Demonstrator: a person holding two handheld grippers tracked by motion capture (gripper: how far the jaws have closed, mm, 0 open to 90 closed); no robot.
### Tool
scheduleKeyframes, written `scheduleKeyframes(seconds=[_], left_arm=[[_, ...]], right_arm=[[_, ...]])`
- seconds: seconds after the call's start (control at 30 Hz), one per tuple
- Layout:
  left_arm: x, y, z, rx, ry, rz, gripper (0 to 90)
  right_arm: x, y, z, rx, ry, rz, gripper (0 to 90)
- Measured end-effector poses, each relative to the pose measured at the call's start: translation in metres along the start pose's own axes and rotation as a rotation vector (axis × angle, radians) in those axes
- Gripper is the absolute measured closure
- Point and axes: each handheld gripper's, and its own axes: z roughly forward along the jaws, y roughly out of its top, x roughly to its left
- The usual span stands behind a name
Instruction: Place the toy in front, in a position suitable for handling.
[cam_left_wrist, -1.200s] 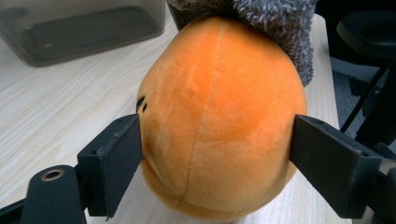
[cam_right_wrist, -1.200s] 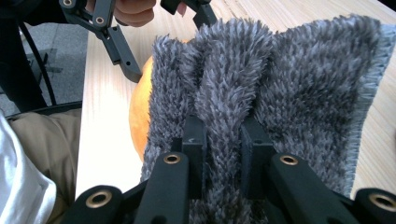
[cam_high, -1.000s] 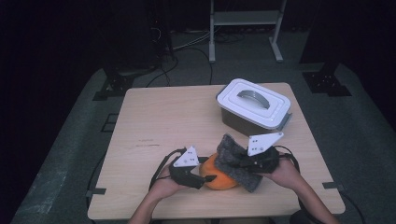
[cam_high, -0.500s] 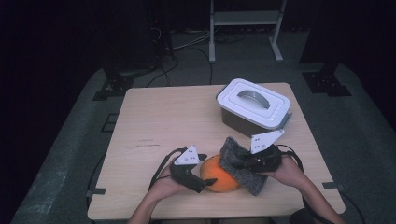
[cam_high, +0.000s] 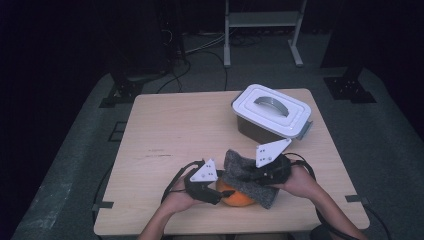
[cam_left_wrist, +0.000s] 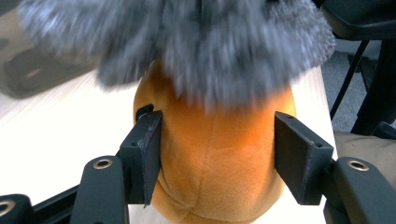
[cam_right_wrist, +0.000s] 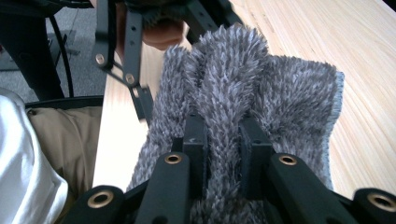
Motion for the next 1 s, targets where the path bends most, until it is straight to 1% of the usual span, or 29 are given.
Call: scheduleKeyframes(seconds=[0.03,0.07,0.17,0.2,0.23,0.27,0.3,0.33,0.37,0.4,0.43,0.47,0.5,0.53,0.57,0.63,0.67,0.73,0.77,0.83,0.87,0.9,0.93,0.97,1.0], left_arm=[[0.000,-0.002,-0.001,-0.005,0.000,-0.007,37.9],[0.001,-0.004,-0.002,-0.004,-0.001,-0.011,37.9],[0.002,-0.006,-0.002,-0.014,-0.007,-0.025,36.9],[0.002,-0.005,-0.001,-0.016,-0.011,-0.030,34.2],[0.002,-0.002,0.000,-0.012,-0.012,-0.040,28.4],[0.001,0.001,0.002,-0.011,-0.012,-0.052,22.3],[0.001,0.005,0.002,-0.020,-0.013,-0.062,18.5],[0.000,0.007,0.004,-0.029,-0.011,-0.061,18.5],[0.000,0.009,0.004,-0.019,-0.009,-0.042,19.7],[0.000,0.008,0.004,-0.007,-0.004,-0.028,24.2],[0.001,0.006,0.003,-0.001,-0.004,-0.027,28.3],[0.002,0.003,0.001,-0.008,-0.010,-0.035,35.1],[0.003,0.000,-0.001,-0.019,-0.016,-0.045,35.1],[0.004,-0.003,-0.002,-0.025,-0.018,-0.051,37.1],[0.004,-0.006,-0.003,-0.030,-0.017,-0.054,37.7],[0.005,-0.011,-0.005,-0.039,-0.023,-0.060,38.6],[0.005,-0.013,-0.006,-0.040,-0.023,-0.062,38.6],[0.005,-0.015,-0.008,-0.041,-0.024,-0.062,38.7],[0.006,-0.016,-0.009,-0.038,-0.026,-0.055,38.8],[0.006,-0.019,-0.011,-0.035,-0.029,-0.057,38.8],[0.007,-0.022,-0.014,-0.037,-0.030,-0.061,38.8],[0.007,-0.022,-0.014,-0.037,-0.030,-0.061,38.9],[0.007,-0.024,-0.015,-0.040,-0.033,-0.064,39.0],[0.007,-0.026,-0.016,-0.040,-0.032,-0.066,39.1],[0.008,-0.027,-0.016,-0.043,-0.035,-0.072,39.1]], right_arm=[[-0.003,-0.009,-0.006,0.000,-0.010,0.025,75.3],[-0.003,-0.009,-0.006,0.000,-0.010,0.025,75.3],[-0.007,-0.023,-0.014,0.009,-0.023,0.068,75.3],[-0.006,-0.025,-0.015,0.007,-0.027,0.074,75.3],[-0.005,-0.026,-0.015,0.005,-0.028,0.077,75.3],[-0.004,-0.025,-0.014,0.011,-0.032,0.068,75.3],[-0.003,-0.023,-0.011,0.015,-0.034,0.063,75.3],[-0.002,-0.020,-0.009,0.007,-0.028,0.055,75.3],[0.000,-0.016,-0.006,0.002,-0.021,0.052,75.3],[0.001,-0.013,-0.003,0.004,-0.022,0.037,75.3],[0.002,-0.011,-0.001,0.008,-0.024,0.028,75.3],[0.000,-0.010,-0.001,0.001,-0.021,0.028,75.4],[0.000,-0.010,-0.001,0.001,-0.021,0.028,75.4],[-0.002,-0.014,-0.003,-0.021,-0.018,0.045,75.5],[-0.004,-0.017,-0.005,-0.025,-0.024,0.050,75.6],[-0.006,-0.025,-0.008,-0.041,-0.031,0.078,75.5],[-0.006,-0.025,-0.008,-0.041,-0.031,0.078,75.5],[-0.008,-0.034,-0.012,-0.057,-0.043,0.107,75.6],[-0.009,-0.039,-0.015,-0.068,-0.049,0.126,75.6],[-0.011,-0.051,-0.019,-0.085,-0.069,0.164,75.6],[-0.013,-0.065,-0.022,-0.101,-0.074,0.208,75.6],[-0.013,-0.065,-0.022,-0.101,-0.074,0.208,75.6],[-0.013,-0.078,-0.022,-0.109,-0.070,0.250,75.6],[-0.014,-0.082,-0.022,-0.129,-0.063,0.267,75.6],[-0.014,-0.082,-0.022,-0.129,-0.063,0.267,75.6]])
